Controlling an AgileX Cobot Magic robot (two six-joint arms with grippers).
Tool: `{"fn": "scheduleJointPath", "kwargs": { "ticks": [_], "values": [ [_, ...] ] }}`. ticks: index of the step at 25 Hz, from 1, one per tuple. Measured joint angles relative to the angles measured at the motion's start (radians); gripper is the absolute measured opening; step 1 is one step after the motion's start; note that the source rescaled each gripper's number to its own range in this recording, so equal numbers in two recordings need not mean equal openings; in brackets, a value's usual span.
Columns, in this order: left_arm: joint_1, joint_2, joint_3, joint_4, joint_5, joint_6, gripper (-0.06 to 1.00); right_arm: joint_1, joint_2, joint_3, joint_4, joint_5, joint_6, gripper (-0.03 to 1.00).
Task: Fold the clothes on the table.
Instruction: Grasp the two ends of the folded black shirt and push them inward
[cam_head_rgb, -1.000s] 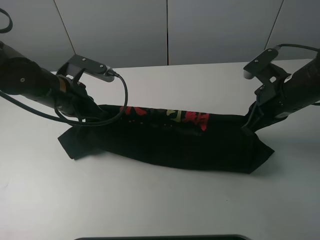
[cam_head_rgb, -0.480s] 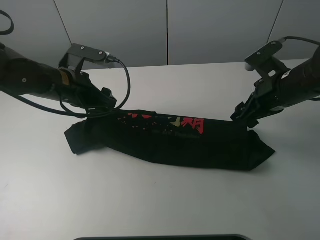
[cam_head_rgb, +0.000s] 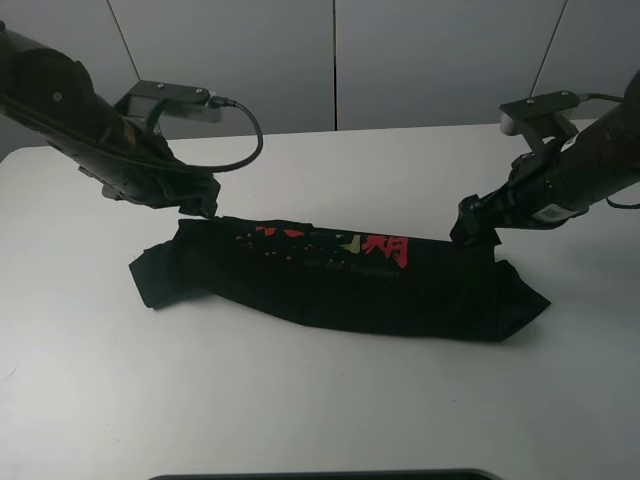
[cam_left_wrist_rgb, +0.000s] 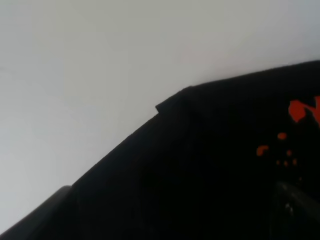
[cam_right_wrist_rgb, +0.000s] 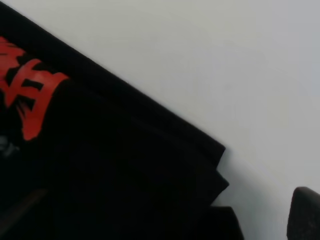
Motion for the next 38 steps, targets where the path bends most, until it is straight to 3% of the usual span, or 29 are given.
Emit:
{"fn": "scheduleJointPath", "kwargs": {
  "ticks": [5,10,17,24,32,38],
  "values": [
    [0.000,0.071,-0.099,-0.006,0.194,0.005,0.98,0.000,0.000,-0.043,-0.006,0.161,0.079,1.00],
    [0.000,0.157,-0.108,-0.011,0.241,0.017,0.98,0.000,0.000,-0.044,-0.038,0.222,0.195,1.00],
    [0.007,0.191,-0.110,-0.009,0.248,0.017,0.98,0.000,0.009,-0.045,-0.052,0.225,0.287,1.00],
    [0.079,0.191,-0.110,-0.009,0.249,0.038,0.98,0.000,0.113,-0.047,-0.052,0.201,0.389,1.00],
    [0.091,0.193,-0.110,-0.030,0.223,0.073,0.98,0.000,0.181,-0.047,-0.052,0.167,0.436,1.00],
    [0.091,0.225,-0.110,-0.038,0.216,0.079,0.98,0.000,0.218,-0.047,-0.138,0.138,0.524,1.00]
  ]
}}
